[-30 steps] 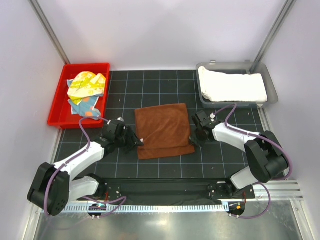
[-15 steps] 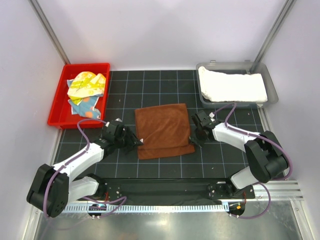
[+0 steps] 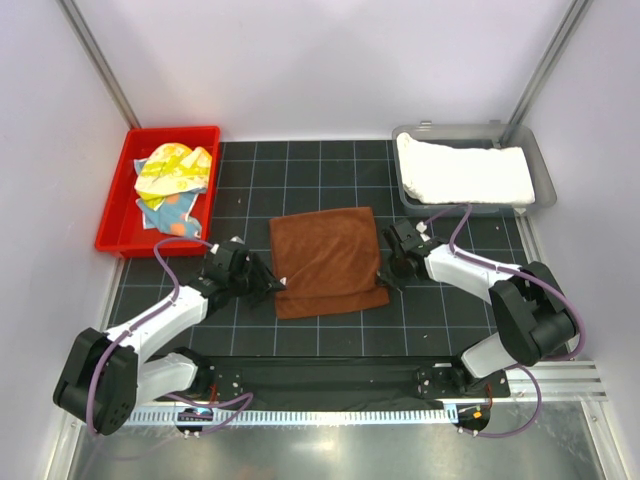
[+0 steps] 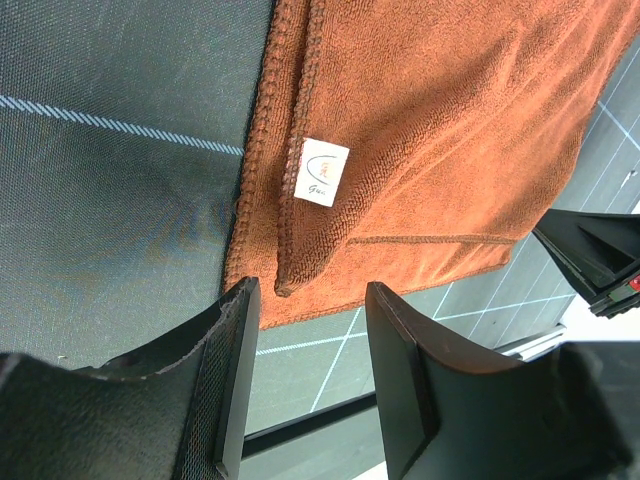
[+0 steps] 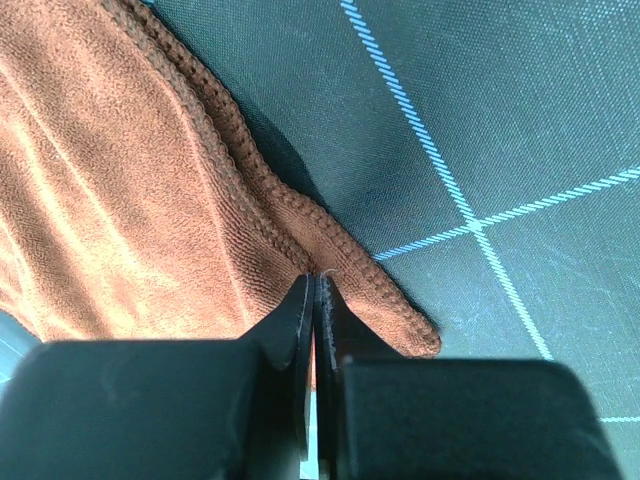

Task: Fold and stack the towels
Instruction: Fold the towel

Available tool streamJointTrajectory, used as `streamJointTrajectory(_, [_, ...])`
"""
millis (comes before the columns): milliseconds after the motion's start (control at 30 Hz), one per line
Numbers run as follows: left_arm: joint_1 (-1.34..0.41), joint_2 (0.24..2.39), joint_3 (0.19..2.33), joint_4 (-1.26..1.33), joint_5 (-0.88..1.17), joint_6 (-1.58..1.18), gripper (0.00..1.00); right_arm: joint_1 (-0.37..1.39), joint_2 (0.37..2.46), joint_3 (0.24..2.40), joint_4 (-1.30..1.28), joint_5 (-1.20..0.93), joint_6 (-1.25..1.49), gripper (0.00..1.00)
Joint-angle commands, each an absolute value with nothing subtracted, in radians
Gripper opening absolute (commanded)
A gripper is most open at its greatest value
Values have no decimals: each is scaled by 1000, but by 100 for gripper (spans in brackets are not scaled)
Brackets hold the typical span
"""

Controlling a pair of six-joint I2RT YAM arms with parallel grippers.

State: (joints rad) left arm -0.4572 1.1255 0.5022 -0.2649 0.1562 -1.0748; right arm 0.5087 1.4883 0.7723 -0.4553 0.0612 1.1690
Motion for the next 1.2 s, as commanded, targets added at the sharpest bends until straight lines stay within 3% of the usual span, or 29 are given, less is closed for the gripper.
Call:
streamJointTrajectory(0, [-460, 1106, 509, -221, 137, -1089, 50, 512, 1491, 805, -431, 71, 1161, 3])
streamJointTrajectory(867, [-505, 1112, 459, -190, 35, -1230, 51, 515, 1391, 792, -446, 78, 1138, 1])
streamJointTrajectory(1167, [-506, 1123, 428, -118, 11, -1310, 43, 515, 1390, 787, -436, 69, 1132, 1])
